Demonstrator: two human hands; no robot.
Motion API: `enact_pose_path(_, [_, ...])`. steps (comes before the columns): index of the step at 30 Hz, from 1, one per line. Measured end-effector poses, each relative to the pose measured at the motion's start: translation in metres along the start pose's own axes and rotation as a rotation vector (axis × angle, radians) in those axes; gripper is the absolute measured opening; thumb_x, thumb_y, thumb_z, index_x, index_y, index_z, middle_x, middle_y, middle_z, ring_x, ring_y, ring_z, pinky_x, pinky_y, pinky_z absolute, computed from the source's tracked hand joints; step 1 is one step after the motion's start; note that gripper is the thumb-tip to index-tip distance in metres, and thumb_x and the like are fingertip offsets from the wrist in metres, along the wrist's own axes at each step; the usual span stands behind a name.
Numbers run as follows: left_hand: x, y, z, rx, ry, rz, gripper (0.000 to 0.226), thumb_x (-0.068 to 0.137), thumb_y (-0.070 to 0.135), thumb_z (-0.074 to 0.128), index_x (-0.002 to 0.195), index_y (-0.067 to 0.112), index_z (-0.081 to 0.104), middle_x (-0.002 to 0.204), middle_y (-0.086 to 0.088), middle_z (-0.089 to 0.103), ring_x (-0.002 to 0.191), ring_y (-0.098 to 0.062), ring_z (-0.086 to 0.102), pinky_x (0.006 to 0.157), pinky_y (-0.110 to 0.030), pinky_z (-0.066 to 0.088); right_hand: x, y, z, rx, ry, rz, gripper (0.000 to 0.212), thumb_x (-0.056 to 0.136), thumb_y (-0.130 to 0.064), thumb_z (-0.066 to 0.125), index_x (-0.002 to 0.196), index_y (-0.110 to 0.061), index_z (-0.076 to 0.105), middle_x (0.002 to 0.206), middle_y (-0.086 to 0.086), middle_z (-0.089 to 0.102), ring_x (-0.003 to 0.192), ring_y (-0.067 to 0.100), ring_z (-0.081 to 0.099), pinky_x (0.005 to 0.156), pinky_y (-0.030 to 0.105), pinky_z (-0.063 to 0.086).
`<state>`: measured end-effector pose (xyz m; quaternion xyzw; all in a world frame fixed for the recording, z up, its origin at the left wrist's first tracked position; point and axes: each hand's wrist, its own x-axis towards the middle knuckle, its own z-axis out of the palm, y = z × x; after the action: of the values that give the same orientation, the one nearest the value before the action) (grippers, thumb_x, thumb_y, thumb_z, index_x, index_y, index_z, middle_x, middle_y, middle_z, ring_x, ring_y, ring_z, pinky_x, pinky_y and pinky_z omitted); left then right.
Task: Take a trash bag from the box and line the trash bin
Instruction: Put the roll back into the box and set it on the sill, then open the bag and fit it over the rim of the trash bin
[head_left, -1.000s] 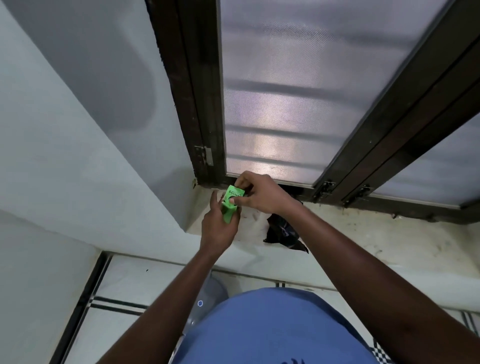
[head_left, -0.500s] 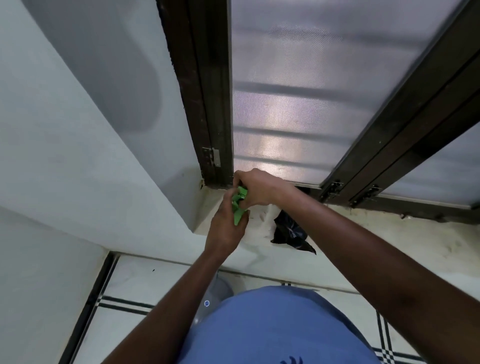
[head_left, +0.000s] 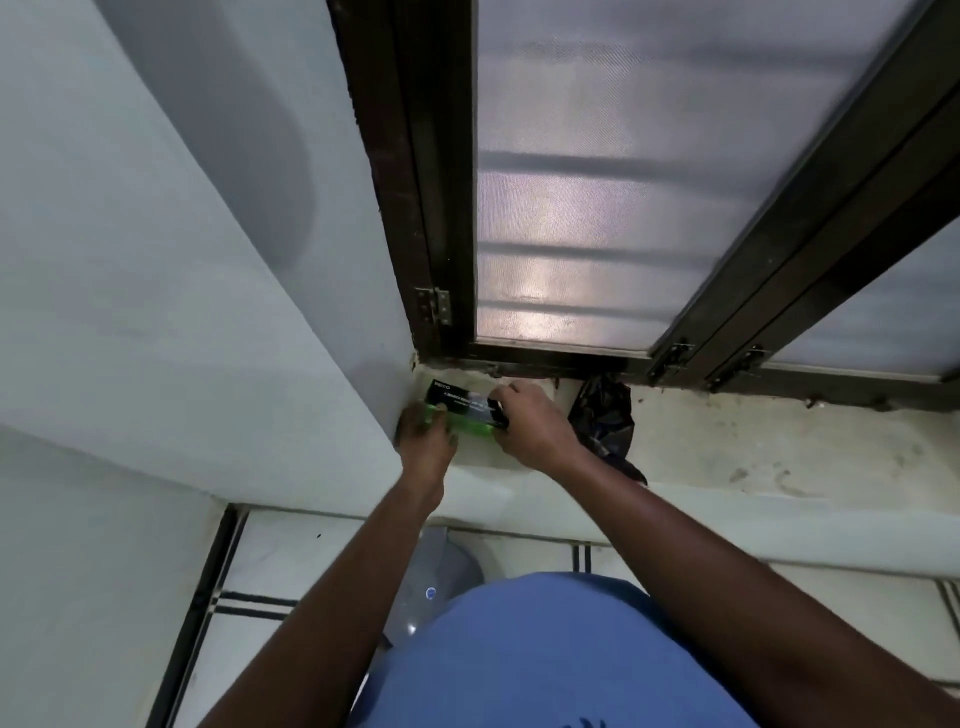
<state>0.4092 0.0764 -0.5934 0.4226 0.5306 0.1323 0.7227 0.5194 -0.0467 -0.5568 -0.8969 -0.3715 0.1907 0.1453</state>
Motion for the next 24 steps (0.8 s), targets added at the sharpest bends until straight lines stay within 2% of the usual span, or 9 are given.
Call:
enact_pose_path(2, [-0.012, -0.005, -0.005, 0.295, 0.075, -0.003, 0.073, 0.089, 0.042, 0.070, 0.151, 0.011, 0.046, 0.151, -0.025, 0.057, 0.122, -0.042, 0.064, 0.102, -0.050, 0.057, 0.001, -0.013, 0.005, 0.060, 0.039, 0.008, 0.040, 0.100, -0.017, 0.074, 0.139, -0.015, 0.066, 0.135, 0.008, 0.062, 0.120, 0.032, 0.064, 0.094, 0.042, 0.056])
enact_pose_path(4, [-0.037, -0.004, -0.006, 0.426, 0.126, 0.042, 0.077, 0.092, 0.031, 0.073, 0.156, 0.005, 0.038, 0.156, -0.020, 0.048, 0.136, -0.042, 0.056, 0.114, -0.045, 0.048, 0.001, -0.024, 0.009, 0.161, 0.064, 0.016, 0.054, 0.099, -0.025, 0.080, 0.149, -0.014, 0.061, 0.145, 0.008, 0.060, 0.126, 0.030, 0.065, 0.101, 0.043, 0.057])
enact_pose_path(7, [-0.057, -0.010, -0.014, 0.500, 0.004, 0.030, 0.062, 0.089, 0.034, 0.071, 0.143, 0.008, 0.054, 0.144, -0.011, 0.060, 0.127, -0.034, 0.064, 0.110, -0.045, 0.053, -0.010, -0.027, 0.014, 0.217, 0.153, 0.029, 0.058, 0.098, -0.036, 0.079, 0.149, -0.017, 0.062, 0.143, 0.003, 0.060, 0.130, 0.024, 0.061, 0.102, 0.042, 0.057])
enact_pose_path(10, [-0.061, -0.016, -0.023, 0.528, -0.151, -0.035, 0.017, 0.093, 0.031, 0.066, 0.102, 0.017, 0.064, 0.104, 0.001, 0.070, 0.102, -0.028, 0.076, 0.093, -0.045, 0.060, -0.039, -0.012, 0.018, 0.162, 0.430, 0.005, 0.036, 0.098, -0.033, 0.077, 0.129, -0.017, 0.072, 0.126, -0.001, 0.064, 0.121, 0.022, 0.059, 0.099, 0.047, 0.056])
enact_pose_path(13, [-0.065, -0.023, -0.023, 0.592, -0.222, -0.025, 0.011, 0.103, 0.024, 0.062, 0.098, 0.016, 0.067, 0.098, 0.001, 0.071, 0.090, -0.024, 0.076, 0.076, -0.037, 0.057, -0.075, 0.008, 0.017, 0.076, 0.627, 0.084, 0.041, 0.096, -0.036, 0.078, 0.132, -0.019, 0.069, 0.139, 0.004, 0.061, 0.132, 0.028, 0.053, 0.107, 0.053, 0.048])
enact_pose_path(17, [-0.072, -0.038, -0.015, 0.628, -0.301, -0.055, 0.013, 0.104, 0.026, 0.063, 0.095, 0.017, 0.067, 0.103, -0.003, 0.071, 0.081, -0.023, 0.074, 0.076, -0.038, 0.055, -0.106, 0.040, 0.020, -0.054, 0.425, 0.547, 0.081, 0.094, -0.039, 0.075, 0.165, -0.019, 0.040, 0.165, 0.020, 0.042, 0.151, 0.043, 0.040, 0.119, 0.056, 0.035])
enact_pose_path(19, [-0.078, -0.046, -0.007, 0.620, -0.344, -0.057, 0.011, 0.103, 0.026, 0.065, 0.098, 0.017, 0.067, 0.107, -0.004, 0.072, 0.079, -0.021, 0.073, 0.076, -0.038, 0.055, -0.115, 0.052, 0.016, 0.038, 0.270, 0.604, 0.046, 0.101, -0.025, 0.069, 0.146, -0.015, 0.062, 0.138, 0.018, 0.069, 0.129, 0.040, 0.062, 0.095, 0.044, 0.048])
enact_pose_path(21, [-0.086, -0.049, 0.001, 0.604, -0.372, -0.031, 0.012, 0.104, 0.026, 0.066, 0.103, 0.014, 0.069, 0.108, -0.006, 0.074, 0.077, -0.020, 0.072, 0.074, -0.038, 0.054, -0.124, 0.052, 0.008, 0.340, 0.188, 0.473, 0.017, 0.104, -0.020, 0.072, 0.118, -0.017, 0.080, 0.103, 0.005, 0.081, 0.099, 0.028, 0.074, 0.073, 0.030, 0.046])
enact_pose_path(24, [-0.099, -0.048, 0.011, 0.565, -0.342, 0.040, 0.020, 0.108, 0.027, 0.061, 0.110, 0.008, 0.068, 0.110, -0.012, 0.076, 0.073, -0.019, 0.071, 0.070, -0.036, 0.053, -0.133, 0.038, -0.010, 0.904, 0.098, 0.341, 0.008, 0.097, -0.017, 0.086, 0.092, -0.022, 0.085, 0.077, -0.008, 0.079, 0.073, 0.011, 0.073, 0.068, 0.028, 0.053])
